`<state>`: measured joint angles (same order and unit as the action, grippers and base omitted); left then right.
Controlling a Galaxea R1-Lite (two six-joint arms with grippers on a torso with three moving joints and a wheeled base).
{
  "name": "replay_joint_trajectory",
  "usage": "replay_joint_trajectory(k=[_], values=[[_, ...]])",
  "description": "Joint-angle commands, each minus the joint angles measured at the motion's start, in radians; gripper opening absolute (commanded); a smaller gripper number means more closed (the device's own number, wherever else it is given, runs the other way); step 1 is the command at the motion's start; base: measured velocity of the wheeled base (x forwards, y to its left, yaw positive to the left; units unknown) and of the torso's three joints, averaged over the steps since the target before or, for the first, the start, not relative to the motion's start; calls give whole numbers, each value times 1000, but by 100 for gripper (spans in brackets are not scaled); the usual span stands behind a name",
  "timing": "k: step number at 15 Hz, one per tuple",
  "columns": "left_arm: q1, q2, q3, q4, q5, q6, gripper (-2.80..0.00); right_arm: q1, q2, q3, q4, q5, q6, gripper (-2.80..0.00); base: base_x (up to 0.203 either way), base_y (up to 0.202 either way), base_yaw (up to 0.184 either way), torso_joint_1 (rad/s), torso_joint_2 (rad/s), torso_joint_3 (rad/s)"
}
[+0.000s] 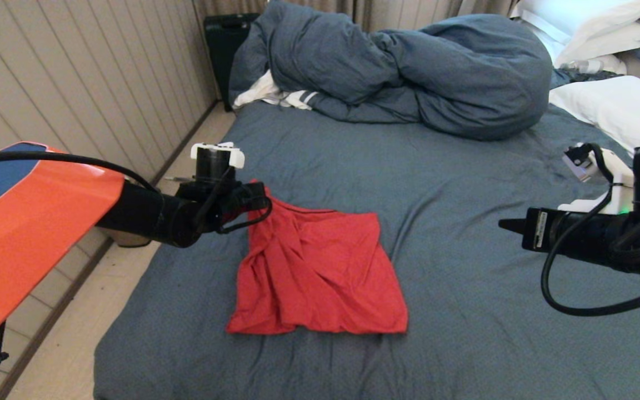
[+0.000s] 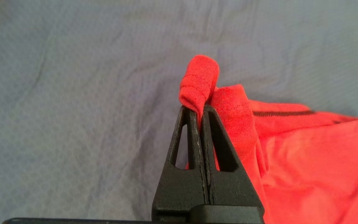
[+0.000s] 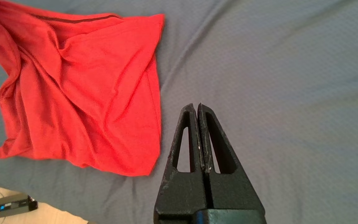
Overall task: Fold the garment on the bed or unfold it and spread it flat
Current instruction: Unford the red T-shirt
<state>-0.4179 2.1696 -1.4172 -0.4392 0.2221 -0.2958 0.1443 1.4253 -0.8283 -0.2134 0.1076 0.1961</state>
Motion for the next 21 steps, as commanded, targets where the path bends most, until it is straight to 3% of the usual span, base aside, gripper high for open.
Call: replay_joint_trajectory(k=[1,2,3,6,9,12,13,14,16,17,21], values=[[-2,14,8,-5,2,-3,-280,2,1,0,-1,3,0,-280,0,0,0,0,0,0],[-2,21,8,-7,2,-5,-280,7,2,0,-1,2,0,-280,0,0,0,0,0,0],[-2,26,-3,-9,2,-10,0,15,1,0,-1,1,0,-280,0,0,0,0,0,0],[3,16,-18,-8,2,-11,0,18,-3,1,-1,1,-1,-280,0,0,0,0,0,0],[62,-15,-70,8,2,-10,0,18,-9,10,-1,2,0,-280,0,0,0,0,0,0],[86,-116,-48,59,-20,-31,0,18,-13,1,2,5,5,-280,0,0,0,0,0,0],[87,-173,-31,119,-77,-73,0,19,-4,-6,4,6,6,-280,0,0,0,0,0,0],[88,-235,-21,210,-182,-129,0,19,13,-24,8,5,8,-280,0,0,0,0,0,0],[92,-327,-20,428,-440,-231,0,17,61,-55,9,2,9,-280,0,0,0,0,0,0],[95,-361,-11,513,-497,-252,-280,17,87,-73,9,2,10,-280,0,0,0,0,0,0],[97,-345,-51,567,-527,-272,-280,18,200,-250,115,3,22,-280,0,0,0,0,0,0]])
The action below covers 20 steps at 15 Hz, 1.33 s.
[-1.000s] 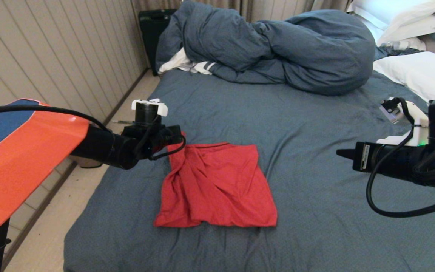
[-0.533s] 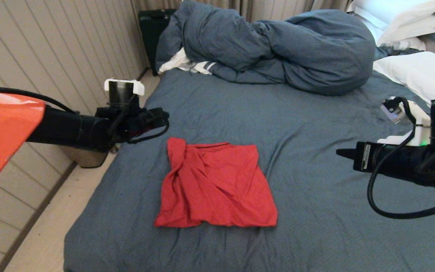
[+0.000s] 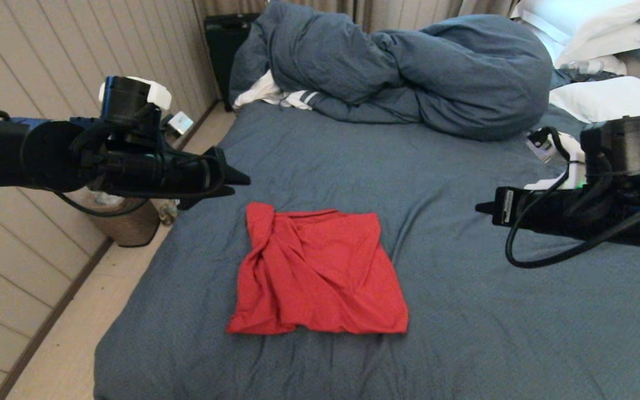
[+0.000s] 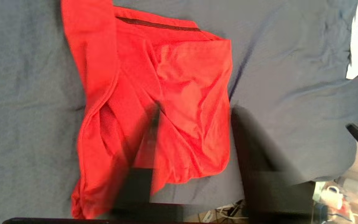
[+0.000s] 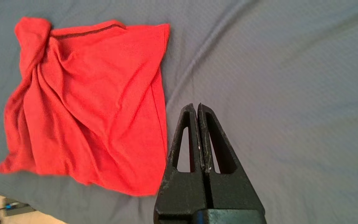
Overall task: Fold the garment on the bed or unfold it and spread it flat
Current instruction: Unford the red T-shirt
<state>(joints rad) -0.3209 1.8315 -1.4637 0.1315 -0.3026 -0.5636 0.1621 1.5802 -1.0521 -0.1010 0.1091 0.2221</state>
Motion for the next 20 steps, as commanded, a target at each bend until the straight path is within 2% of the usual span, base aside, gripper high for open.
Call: replay_joint_trajectory(k=[1,4,8,10,11,12,13,16,20], values=[[0,8,-48,46,-1,2,-280,0,74,-110,56,1,20,-280,0,0,0,0,0,0],[1,103,-204,164,4,35,-280,1,186,-273,190,-1,77,-280,0,0,0,0,0,0],[18,314,-328,183,24,55,-280,27,339,-354,200,-7,76,-280,0,0,0,0,0,0],[21,410,-377,151,97,62,-280,31,434,-428,200,-11,65,-280,0,0,0,0,0,0],[20,445,-390,104,164,84,-280,38,476,-460,199,-27,46,-280,0,0,0,0,0,0],[20,462,-395,66,220,126,0,63,497,-472,193,-80,24,-280,0,0,0,0,0,0],[20,478,-401,48,267,146,0,85,514,-479,174,-135,13,0,0,0,0,0,0,0],[13,537,-403,-84,395,203,0,125,544,-495,90,-154,-18,0,0,0,0,0,0,0],[-40,575,-402,-129,436,205,0,140,585,-507,70,-164,-11,0,0,0,0,0,0,0]])
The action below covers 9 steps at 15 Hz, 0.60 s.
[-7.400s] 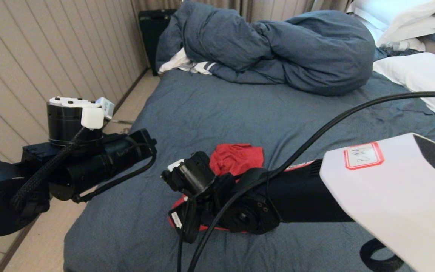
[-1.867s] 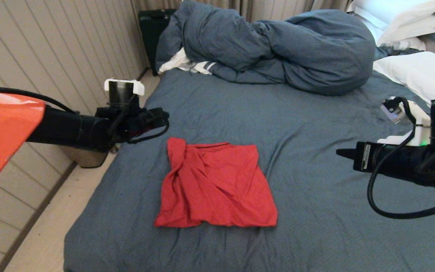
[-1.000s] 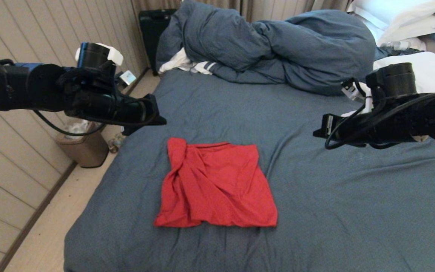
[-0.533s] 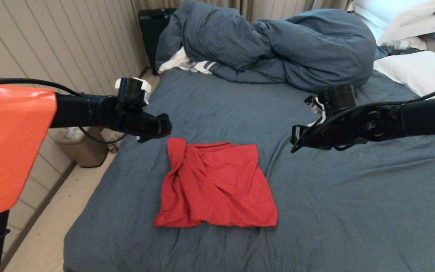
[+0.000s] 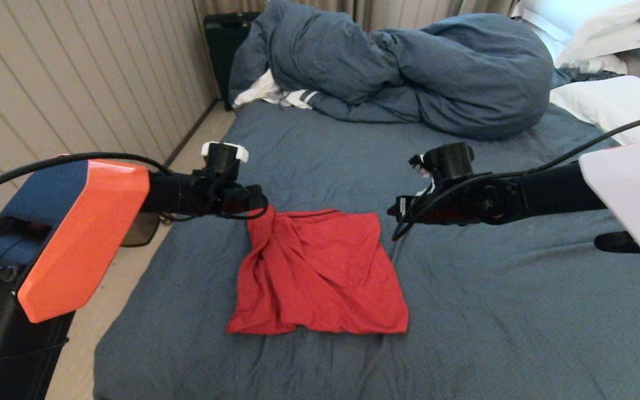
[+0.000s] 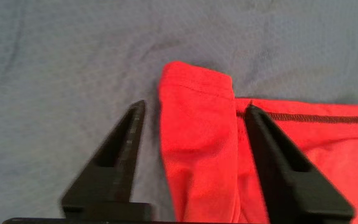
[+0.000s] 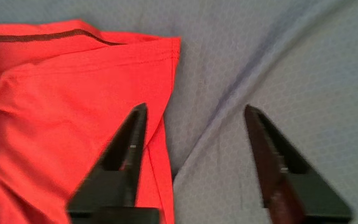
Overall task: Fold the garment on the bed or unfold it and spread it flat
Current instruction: Unford the red T-shirt
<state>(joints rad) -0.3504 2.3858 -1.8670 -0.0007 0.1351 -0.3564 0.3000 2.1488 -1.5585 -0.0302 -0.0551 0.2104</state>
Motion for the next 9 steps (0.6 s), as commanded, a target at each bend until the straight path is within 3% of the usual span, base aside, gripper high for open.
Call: replay_joint_trajectory(k=[1,5,9], values=[[-27,29,0,-35,24,-2,0,2,19,8,-2,-1,3,0,0,0,0,0,0,0],[-48,24,11,-71,104,-1,0,-7,14,57,-39,-2,4,0,0,0,0,0,0,0],[-70,53,29,-111,139,-5,0,-7,14,101,-90,-2,6,0,0,0,0,0,0,0]])
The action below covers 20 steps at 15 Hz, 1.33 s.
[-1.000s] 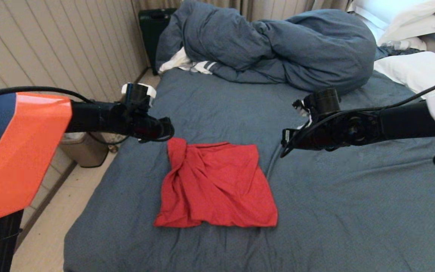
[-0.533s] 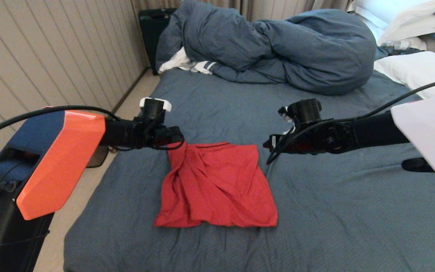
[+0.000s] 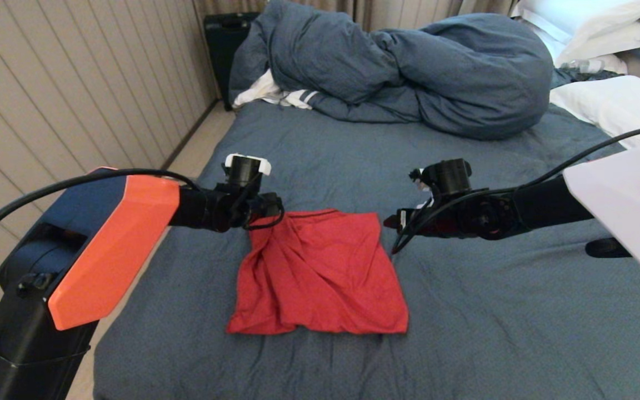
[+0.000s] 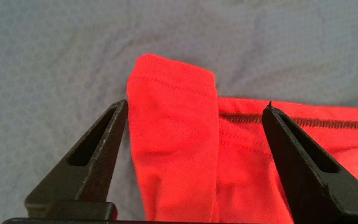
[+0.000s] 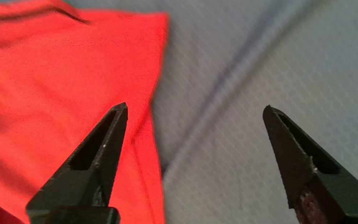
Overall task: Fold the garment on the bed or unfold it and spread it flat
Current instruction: Unford the red T-shirt
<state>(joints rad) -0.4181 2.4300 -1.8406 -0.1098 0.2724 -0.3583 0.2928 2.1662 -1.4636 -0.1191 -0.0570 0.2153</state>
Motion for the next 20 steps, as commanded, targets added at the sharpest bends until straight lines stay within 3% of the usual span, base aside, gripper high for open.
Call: replay_joint_trajectory(k=[1,5,8,11,14,17,20], values=[[-6,8,24,-14,6,-2,0,0,-5,13,-1,0,1,0,0,0,0,0,0,0],[-8,11,37,-39,-2,1,0,0,-10,30,-2,2,11,0,0,0,0,0,0,0],[-8,23,-10,-36,-55,2,0,-3,-23,60,-34,-1,12,0,0,0,0,0,0,0],[-10,52,-31,-80,-78,62,0,-1,-52,88,-39,0,12,0,0,0,0,0,0,0],[-9,59,-31,-84,-47,64,0,-1,-51,95,-43,2,13,0,0,0,0,0,0,0],[10,90,-11,-121,48,64,0,0,-54,109,-43,5,15,0,0,0,0,0,0,0],[15,105,-6,-160,71,72,0,2,-57,115,-43,4,16,0,0,0,0,0,0,0]])
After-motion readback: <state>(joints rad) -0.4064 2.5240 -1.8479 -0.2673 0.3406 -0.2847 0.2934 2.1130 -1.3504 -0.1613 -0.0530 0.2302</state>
